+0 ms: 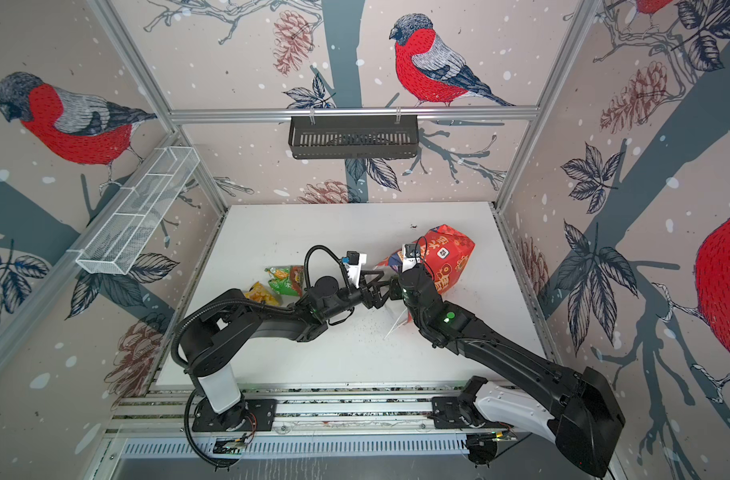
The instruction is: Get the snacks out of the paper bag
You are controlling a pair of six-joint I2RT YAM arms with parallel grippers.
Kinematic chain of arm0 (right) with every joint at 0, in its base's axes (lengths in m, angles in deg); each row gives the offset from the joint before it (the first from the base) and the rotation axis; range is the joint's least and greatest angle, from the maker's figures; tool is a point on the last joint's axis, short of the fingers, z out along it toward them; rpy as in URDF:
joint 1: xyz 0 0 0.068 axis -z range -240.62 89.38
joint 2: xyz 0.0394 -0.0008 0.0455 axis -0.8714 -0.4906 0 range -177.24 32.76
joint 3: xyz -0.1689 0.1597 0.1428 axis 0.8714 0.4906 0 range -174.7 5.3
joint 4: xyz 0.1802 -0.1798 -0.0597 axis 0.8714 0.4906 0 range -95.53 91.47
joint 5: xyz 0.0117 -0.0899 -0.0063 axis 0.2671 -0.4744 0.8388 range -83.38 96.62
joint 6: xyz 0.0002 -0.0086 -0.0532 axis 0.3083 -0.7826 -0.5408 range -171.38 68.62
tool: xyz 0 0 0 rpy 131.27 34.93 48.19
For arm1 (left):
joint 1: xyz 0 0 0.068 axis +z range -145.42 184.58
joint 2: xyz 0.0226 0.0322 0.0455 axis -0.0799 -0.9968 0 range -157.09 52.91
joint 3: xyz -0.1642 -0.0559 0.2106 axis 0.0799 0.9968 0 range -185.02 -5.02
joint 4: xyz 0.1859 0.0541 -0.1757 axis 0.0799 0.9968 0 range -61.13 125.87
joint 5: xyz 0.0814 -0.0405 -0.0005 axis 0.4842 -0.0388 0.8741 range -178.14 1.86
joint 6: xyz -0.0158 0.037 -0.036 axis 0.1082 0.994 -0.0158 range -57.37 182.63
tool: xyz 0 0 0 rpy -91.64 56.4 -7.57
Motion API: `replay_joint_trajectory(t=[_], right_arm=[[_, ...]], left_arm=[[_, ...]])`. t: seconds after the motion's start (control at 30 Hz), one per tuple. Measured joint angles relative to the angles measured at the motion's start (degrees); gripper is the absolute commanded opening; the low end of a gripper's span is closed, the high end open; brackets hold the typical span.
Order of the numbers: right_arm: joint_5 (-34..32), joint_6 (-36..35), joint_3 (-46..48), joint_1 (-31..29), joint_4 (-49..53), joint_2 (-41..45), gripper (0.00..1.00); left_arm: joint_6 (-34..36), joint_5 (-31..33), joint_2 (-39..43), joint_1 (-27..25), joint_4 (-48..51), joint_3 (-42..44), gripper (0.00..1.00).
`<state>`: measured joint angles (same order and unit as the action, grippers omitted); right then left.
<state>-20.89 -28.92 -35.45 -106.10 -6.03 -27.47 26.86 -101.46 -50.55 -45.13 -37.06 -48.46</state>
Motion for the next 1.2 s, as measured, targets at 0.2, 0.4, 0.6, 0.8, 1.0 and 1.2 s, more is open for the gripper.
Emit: replay_joint_trajectory(t=[0.2, 0.4, 0.6, 0.8, 1.0, 1.2], right_arm=[[1.3, 0.5, 0.2, 0.9, -0.3, 0.3, 0.0], [3.3, 1.8, 0.5, 1.7, -0.8, 0.3, 0.0], [4.7, 2.9, 0.8, 2.4, -1.3, 0.3, 0.0], [5.6, 3.1, 0.9, 2.9, -1.5, 0.5, 0.0], [6.2, 3.1, 1.2, 3.6, -2.5, 0.5, 0.0], [8.0, 3.3, 1.4, 4.7, -2.6, 0.1, 0.0]], left_arm=[[-1.4, 1.3, 0.0, -0.3, 2.6, -1.8, 0.87], [-1.9, 2.1, -0.1, -0.6, 7.2, -3.2, 0.88], [-2.9, 2.8, -2.3, -0.6, 9.5, -5.5, 0.88], [-4.4, 2.6, -4.2, -0.6, 9.6, -8.1, 0.88], [-5.1, 2.5, -5.0, -0.6, 10.3, -9.7, 0.86], [-7.0, 1.7, -6.5, -0.6, 10.5, -10.6, 0.83]])
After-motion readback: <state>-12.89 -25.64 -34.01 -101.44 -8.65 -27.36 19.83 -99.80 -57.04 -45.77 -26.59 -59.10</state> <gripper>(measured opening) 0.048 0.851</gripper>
